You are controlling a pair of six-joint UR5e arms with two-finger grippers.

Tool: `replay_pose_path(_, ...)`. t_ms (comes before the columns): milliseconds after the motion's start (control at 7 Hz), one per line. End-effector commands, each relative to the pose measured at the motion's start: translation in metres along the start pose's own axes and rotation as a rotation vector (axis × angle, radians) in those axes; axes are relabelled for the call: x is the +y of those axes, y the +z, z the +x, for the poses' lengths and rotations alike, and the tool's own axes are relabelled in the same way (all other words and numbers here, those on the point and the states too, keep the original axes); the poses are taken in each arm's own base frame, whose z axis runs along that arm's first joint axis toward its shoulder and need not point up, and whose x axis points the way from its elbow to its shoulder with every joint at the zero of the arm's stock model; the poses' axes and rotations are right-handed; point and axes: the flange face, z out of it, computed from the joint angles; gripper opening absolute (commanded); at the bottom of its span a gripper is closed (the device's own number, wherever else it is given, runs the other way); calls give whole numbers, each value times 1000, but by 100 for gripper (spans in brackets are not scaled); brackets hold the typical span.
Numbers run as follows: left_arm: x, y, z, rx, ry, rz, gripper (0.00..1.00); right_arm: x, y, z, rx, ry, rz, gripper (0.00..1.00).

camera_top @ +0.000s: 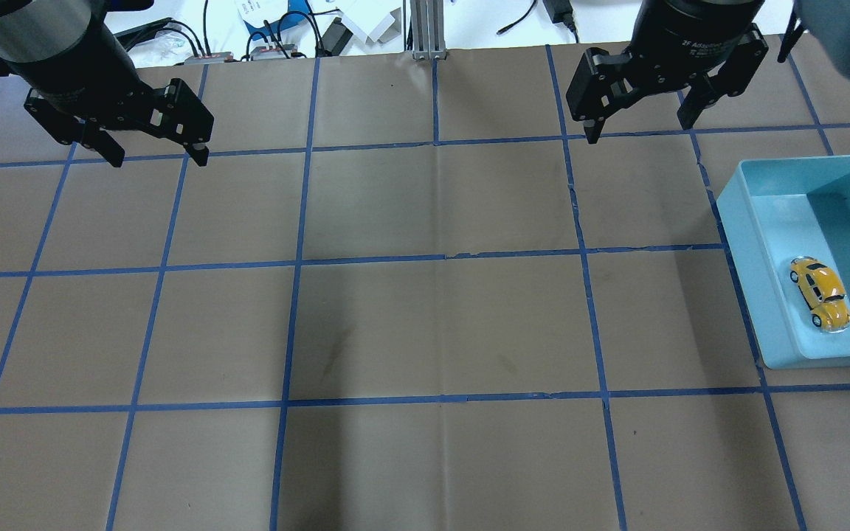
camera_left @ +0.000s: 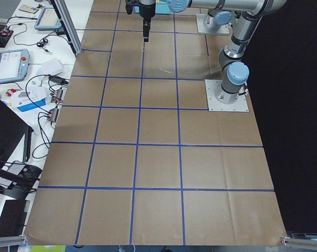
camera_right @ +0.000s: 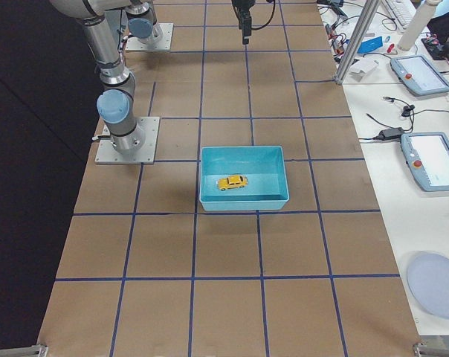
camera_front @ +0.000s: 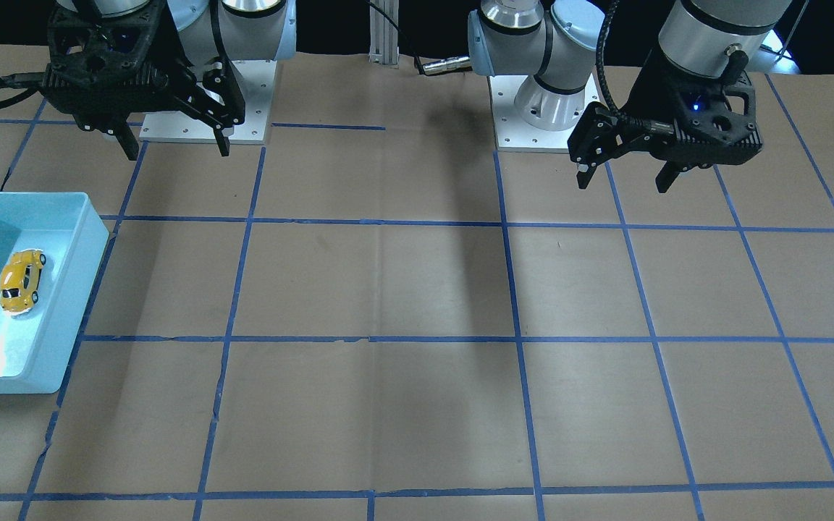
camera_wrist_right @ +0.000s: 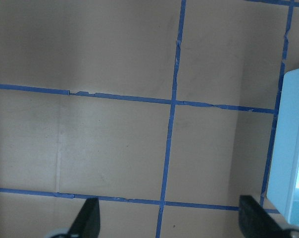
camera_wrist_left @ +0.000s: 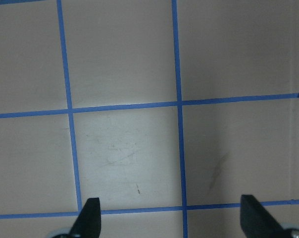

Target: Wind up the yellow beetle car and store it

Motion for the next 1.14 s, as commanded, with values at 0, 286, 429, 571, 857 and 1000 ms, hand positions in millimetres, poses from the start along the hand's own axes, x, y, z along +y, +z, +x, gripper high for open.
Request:
replay_pose_path(0, 6, 0, 3, 16, -15, -29, 100, 13, 9, -2, -2, 26, -13, 100)
replay_pose_path(286, 5, 2, 2, 15, -15, -31, 100, 18, 10, -2, -1, 33, -11, 100)
replay_pose_path(429, 7, -1, 1, 10, -15, -28, 100, 12, 9, -5, -47, 33, 6, 100)
replay_pose_path(571, 6, -1, 1, 11, -13, -25, 100, 8, 7, -4, -49, 31, 26, 100)
replay_pose_path(857, 8, -2, 2, 13, -13, -25, 100, 9, 7, -1, -35, 28, 20, 100)
replay_pose_path(1000, 7, -2, 2, 14, -13, -23, 100, 9, 5, -2, -32, 36, 27, 100)
